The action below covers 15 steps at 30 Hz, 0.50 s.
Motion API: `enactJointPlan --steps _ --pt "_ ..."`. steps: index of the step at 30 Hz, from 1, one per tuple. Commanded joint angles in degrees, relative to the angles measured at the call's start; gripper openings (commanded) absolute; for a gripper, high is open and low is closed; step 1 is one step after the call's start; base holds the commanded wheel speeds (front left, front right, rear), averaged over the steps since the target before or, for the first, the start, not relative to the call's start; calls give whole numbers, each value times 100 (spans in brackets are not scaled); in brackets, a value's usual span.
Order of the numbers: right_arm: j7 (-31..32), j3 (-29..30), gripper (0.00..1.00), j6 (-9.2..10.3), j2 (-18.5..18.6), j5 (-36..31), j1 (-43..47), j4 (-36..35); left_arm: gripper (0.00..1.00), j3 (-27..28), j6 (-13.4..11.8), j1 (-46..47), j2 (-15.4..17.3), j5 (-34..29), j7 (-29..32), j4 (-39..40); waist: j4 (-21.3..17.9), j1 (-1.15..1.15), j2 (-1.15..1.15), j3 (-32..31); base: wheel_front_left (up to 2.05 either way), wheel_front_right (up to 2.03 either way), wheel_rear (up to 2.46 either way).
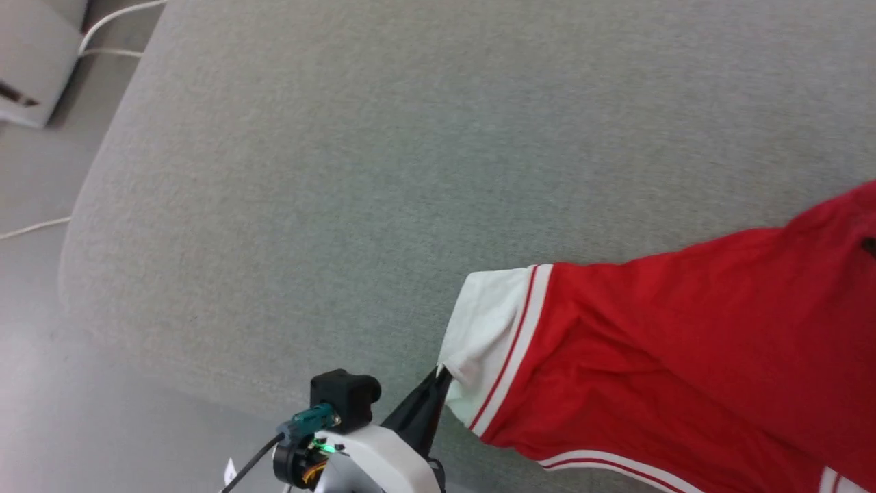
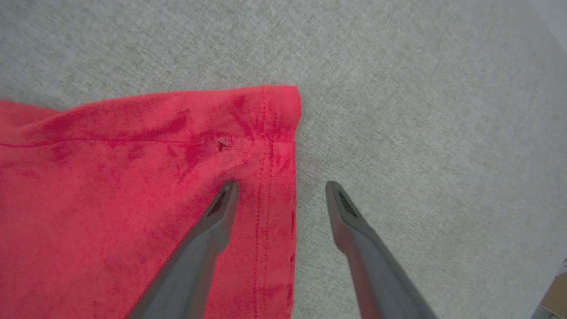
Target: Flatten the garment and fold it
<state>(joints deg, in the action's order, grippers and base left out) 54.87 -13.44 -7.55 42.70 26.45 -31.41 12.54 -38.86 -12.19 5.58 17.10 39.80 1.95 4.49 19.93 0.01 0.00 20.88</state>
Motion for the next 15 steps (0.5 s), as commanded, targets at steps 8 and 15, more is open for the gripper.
enactJointPlan --steps 8,15 --pt "246 -740 0 6 317 310 176 398 0 -60 72 189 -136 -28 -119 -177 478 -1 0 354 0 0 0" --pt "-509 -704 0 6 262 429 -39 550 0 25 42 235 -34 -45 -158 -190 263 -1 0 141 0 0 0"
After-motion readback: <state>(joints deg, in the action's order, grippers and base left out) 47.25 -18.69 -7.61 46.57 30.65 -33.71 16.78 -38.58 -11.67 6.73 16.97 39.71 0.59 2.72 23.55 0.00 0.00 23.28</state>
